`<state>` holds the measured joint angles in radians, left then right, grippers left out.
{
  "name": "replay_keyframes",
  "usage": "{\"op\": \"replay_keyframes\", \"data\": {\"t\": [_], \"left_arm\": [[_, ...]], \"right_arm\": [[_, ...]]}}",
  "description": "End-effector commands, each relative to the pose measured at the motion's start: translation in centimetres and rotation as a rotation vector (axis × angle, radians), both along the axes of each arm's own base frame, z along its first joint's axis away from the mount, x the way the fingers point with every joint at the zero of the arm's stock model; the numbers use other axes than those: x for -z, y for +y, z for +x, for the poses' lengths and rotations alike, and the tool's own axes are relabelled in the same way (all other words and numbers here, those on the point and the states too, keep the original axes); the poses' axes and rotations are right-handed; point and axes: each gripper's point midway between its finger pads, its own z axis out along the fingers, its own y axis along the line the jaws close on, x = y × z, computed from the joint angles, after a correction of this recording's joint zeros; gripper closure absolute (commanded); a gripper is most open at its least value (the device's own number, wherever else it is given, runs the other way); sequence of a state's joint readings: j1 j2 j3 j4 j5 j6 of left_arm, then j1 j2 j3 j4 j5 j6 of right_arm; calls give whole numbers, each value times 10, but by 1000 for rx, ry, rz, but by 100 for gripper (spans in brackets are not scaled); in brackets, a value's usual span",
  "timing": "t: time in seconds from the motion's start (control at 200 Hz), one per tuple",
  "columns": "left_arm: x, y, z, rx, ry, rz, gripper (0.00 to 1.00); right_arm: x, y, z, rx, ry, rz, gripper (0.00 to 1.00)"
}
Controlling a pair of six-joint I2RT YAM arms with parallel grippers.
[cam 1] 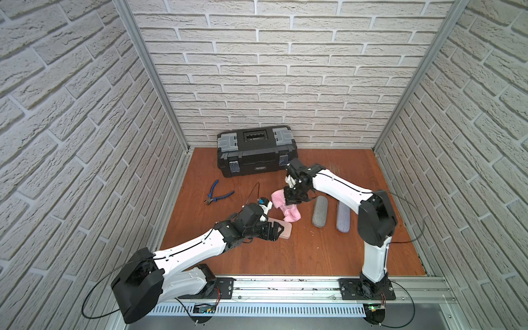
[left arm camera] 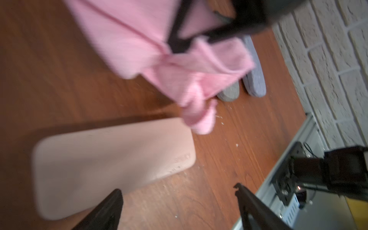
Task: Wipe the eyeglass case
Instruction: Adjust the eyeglass case at the center of the board.
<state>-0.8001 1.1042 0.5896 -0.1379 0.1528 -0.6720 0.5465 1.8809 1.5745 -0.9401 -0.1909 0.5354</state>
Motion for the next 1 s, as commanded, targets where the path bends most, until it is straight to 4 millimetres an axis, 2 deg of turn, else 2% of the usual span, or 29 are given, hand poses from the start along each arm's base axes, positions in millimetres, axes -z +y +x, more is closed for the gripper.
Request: {"op": "replay_keyframes", "data": {"t": [0.0, 0.07, 0.11, 0.21, 0.295, 0.42, 0.495, 0.625, 0.75, 0.81, 0.885, 0.995], "left_arm": [[10, 43, 20, -101, -30, 177, 7], [20, 66, 40, -208, 32, 173, 8], [24, 71, 52, -258, 58, 135, 8], [25, 60, 71, -272, 78, 39, 8], [33, 43, 74, -227, 119, 6, 9], [53, 29, 62, -187, 180, -33, 10], [62, 27, 53, -182, 203, -50, 10], [57, 15, 33, -136, 201, -75, 11], [59, -2, -1, -59, 236, -36, 11], [66, -1, -16, -44, 262, -3, 11], [70, 11, -27, -65, 273, 31, 11], [55, 30, -21, -94, 165, 87, 9]], "right_arm": [[-5, -25, -26, 43, -3, -50, 98], [10, -32, -46, 111, 35, -30, 98], [18, -37, -54, 144, 53, -31, 98], [36, -42, -67, 179, 82, -34, 98], [49, -38, -68, 170, 102, -39, 98], [62, -24, -57, 152, 117, -20, 98], [64, -15, -46, 137, 115, -7, 98], [60, -1, -25, 100, 91, -1, 98], [53, 7, -8, 61, 74, -7, 98], [52, 3, -5, 50, 69, -29, 98], [47, -7, -7, 35, 60, -69, 98], [33, -28, -16, 3, 30, -149, 98]]}}
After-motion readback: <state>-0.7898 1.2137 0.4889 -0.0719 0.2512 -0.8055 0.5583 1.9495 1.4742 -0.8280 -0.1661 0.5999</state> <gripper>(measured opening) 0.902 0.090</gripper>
